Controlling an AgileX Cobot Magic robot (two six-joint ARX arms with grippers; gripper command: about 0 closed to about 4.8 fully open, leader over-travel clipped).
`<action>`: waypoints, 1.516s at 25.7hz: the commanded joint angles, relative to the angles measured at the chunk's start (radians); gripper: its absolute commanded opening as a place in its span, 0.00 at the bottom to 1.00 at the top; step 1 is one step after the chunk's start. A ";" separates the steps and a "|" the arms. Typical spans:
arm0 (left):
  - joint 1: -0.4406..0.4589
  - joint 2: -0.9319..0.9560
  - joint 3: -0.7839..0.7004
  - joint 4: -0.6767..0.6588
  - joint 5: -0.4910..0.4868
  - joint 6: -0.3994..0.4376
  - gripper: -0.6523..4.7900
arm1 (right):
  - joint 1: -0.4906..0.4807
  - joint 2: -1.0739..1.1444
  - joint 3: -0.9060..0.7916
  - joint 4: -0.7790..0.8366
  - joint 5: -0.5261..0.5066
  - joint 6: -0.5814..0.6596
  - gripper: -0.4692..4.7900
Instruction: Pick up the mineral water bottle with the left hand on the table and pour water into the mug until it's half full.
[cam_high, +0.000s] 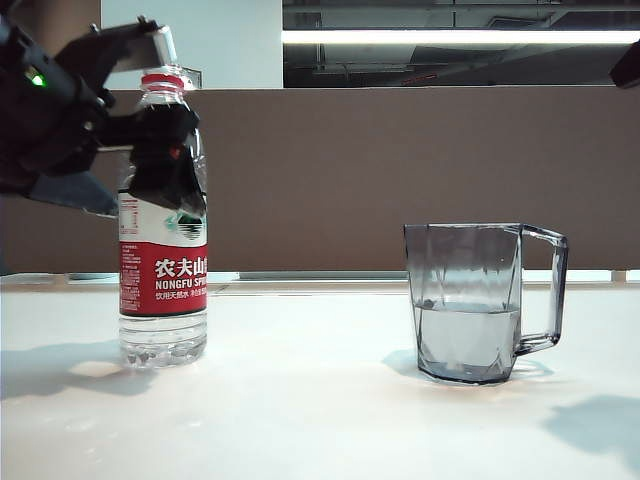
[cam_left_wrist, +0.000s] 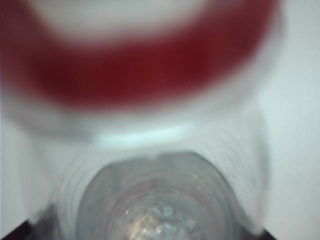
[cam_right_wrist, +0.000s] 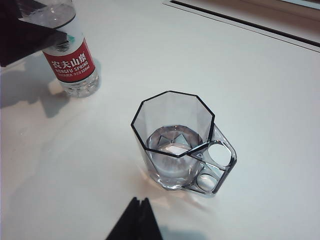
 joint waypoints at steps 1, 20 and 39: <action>-0.002 -0.043 0.005 -0.031 0.030 0.004 1.00 | 0.001 -0.001 0.008 0.017 -0.019 0.003 0.08; -0.002 -0.388 0.007 -0.396 0.180 -0.058 0.11 | 0.001 -0.002 0.007 -0.033 -0.095 0.003 0.09; -0.002 -0.806 -0.207 -0.169 0.176 -0.064 0.11 | 0.001 -0.002 0.007 -0.033 -0.096 0.003 0.09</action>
